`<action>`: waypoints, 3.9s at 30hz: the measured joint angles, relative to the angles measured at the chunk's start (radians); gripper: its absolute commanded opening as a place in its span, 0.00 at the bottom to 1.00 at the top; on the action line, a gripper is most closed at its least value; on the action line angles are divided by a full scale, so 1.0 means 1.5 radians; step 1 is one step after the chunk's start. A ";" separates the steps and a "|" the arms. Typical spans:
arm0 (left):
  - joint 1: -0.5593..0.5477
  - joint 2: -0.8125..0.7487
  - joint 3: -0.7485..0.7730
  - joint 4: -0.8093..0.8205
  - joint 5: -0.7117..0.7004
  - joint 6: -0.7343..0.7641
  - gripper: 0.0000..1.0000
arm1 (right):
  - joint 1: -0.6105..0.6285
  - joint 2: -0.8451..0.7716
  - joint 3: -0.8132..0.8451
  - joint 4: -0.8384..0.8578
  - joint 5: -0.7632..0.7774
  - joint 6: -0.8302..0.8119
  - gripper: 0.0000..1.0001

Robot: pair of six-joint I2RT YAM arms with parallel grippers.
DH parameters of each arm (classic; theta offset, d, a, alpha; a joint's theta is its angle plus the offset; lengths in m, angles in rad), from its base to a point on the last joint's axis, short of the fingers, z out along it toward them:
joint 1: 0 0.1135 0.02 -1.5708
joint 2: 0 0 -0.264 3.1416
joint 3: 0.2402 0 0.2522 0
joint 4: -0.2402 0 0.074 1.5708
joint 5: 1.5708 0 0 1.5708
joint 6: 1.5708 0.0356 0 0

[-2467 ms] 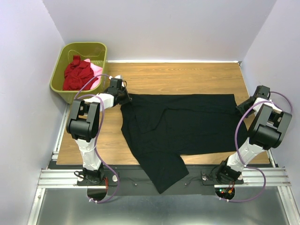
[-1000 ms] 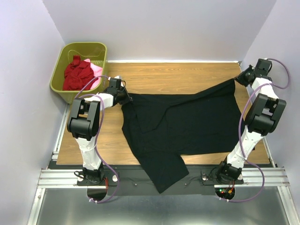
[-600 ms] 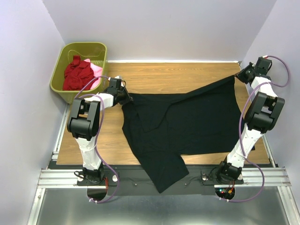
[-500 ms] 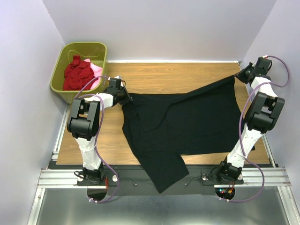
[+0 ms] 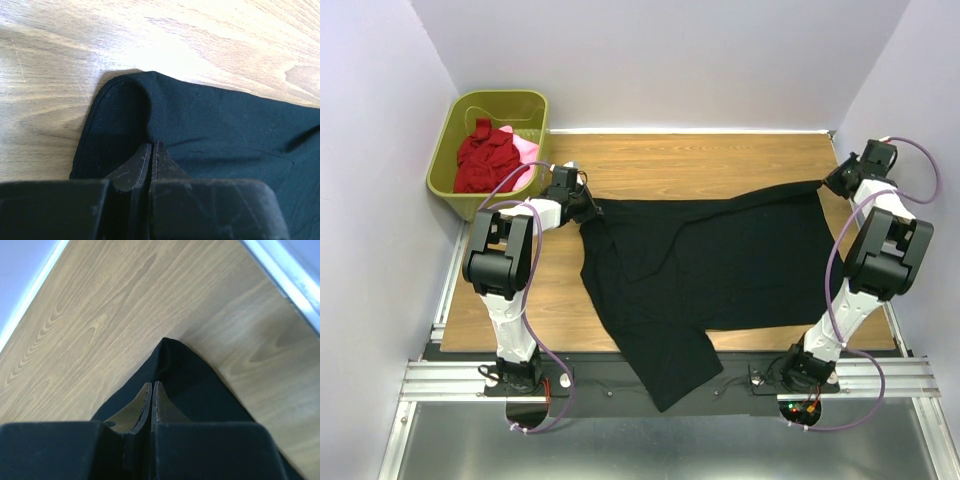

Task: Fold and stack the t-shirts
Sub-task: Fold the tshirt

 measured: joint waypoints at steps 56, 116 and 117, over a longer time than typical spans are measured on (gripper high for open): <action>0.003 -0.024 -0.054 0.041 0.014 0.007 0.11 | -0.042 -0.057 -0.153 -0.090 0.204 0.045 0.24; -0.270 -0.254 0.045 -0.156 -0.194 0.182 0.55 | 0.272 -0.195 -0.149 -0.011 -0.074 -0.022 0.75; -0.294 -0.260 0.037 -0.158 -0.199 0.190 0.55 | 0.279 -0.211 -0.174 -0.002 -0.082 -0.018 0.77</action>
